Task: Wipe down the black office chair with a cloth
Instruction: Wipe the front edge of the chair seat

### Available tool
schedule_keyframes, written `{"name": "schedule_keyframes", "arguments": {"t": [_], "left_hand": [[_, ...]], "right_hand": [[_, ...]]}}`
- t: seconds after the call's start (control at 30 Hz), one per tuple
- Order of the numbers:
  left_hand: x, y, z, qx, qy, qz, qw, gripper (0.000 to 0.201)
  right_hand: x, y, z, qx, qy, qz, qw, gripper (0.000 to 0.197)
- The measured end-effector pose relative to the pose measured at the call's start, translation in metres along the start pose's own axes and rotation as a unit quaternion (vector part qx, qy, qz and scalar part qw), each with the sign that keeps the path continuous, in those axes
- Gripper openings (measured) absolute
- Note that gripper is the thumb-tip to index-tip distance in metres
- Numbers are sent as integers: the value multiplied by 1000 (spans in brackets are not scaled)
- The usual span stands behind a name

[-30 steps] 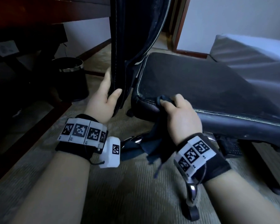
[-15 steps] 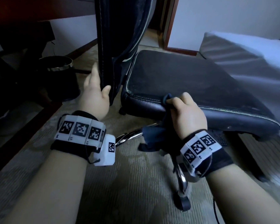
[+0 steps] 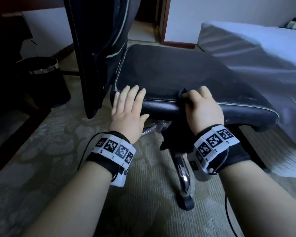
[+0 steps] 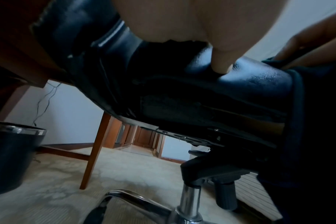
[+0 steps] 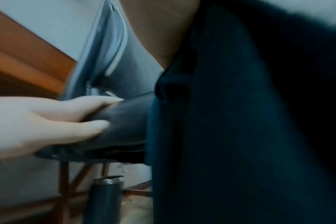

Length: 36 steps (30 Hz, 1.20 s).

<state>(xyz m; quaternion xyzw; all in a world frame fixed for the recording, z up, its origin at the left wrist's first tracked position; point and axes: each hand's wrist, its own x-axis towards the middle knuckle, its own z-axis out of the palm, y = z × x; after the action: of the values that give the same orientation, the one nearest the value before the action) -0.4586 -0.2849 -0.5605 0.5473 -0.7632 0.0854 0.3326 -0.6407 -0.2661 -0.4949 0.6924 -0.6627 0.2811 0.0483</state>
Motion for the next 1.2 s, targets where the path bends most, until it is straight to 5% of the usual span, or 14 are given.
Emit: {"name": "schedule_keyframes", "arguments": {"t": [0.07,0.23,0.53,0.63,0.73,1.1,1.2], "left_hand": [[1,2,4,9,14,8,1000,60],[0,-3,6,15,56,22,998,60],[4,-4,1,-9,60,1,998,58],[9,2,-6,-17,39,-26,999,64],[11,10,-9,2,30,18,999,65],[13,21,-3,-11,38,-9,999,62],[12,31,-4,1,36,-22,999,64]], "right_hand": [[2,3,-4,-2,5,19,1000,23],[0,-32,15,71,24,-84,994,21],[0,25,-7,-1,44,47,998,22],[0,4,-2,40,57,-14,997,22],[-2,-16,11,65,28,-83,994,21],[-3,42,-17,-28,33,95,994,24],[-3,27,-12,-11,34,53,998,24]]}}
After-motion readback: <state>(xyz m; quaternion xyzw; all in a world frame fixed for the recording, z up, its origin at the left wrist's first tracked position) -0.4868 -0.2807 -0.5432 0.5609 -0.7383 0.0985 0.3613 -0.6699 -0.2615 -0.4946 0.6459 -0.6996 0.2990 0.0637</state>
